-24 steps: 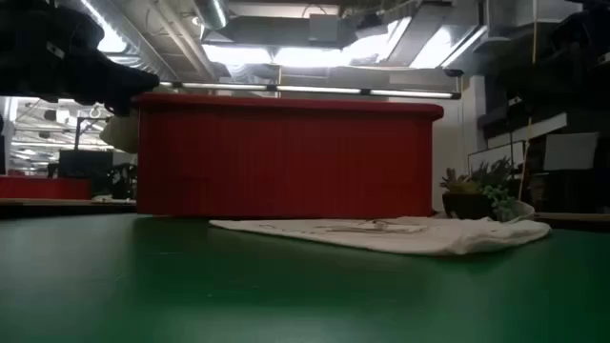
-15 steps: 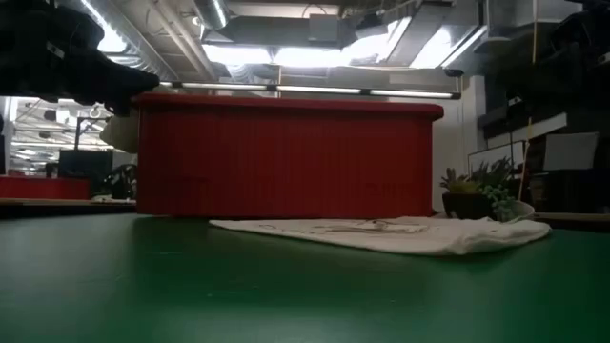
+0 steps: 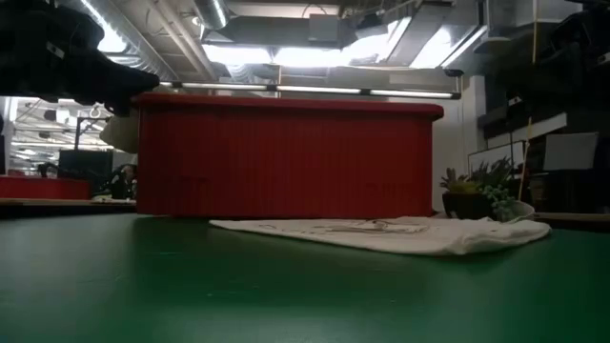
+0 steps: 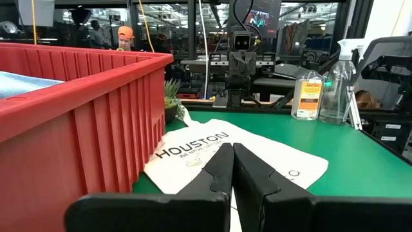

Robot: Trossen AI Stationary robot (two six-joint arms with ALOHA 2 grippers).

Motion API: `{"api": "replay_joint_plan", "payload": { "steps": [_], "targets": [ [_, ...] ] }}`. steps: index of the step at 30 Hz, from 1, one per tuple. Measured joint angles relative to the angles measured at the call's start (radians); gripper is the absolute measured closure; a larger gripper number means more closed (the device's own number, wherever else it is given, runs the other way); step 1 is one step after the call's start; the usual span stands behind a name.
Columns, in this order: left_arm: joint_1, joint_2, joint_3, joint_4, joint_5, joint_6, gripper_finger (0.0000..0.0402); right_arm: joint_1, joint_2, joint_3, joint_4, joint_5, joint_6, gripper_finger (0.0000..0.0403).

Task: Fold Laundry from Bin

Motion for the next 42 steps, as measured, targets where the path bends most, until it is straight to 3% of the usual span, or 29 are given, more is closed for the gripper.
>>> {"api": "replay_joint_plan", "payload": {
  "steps": [29, 42],
  "targets": [
    [0.0, 0.0, 0.0, 0.006, -0.021, 0.055, 0.04, 0.0, 0.0, 0.0, 0.001, 0.0, 0.0, 0.0393],
    [0.0, 0.0, 0.0, 0.235, -0.02, 0.058, 0.04, 0.0, 0.0, 0.0, 0.001, 0.0, 0.0, 0.0393]
  ]
}}
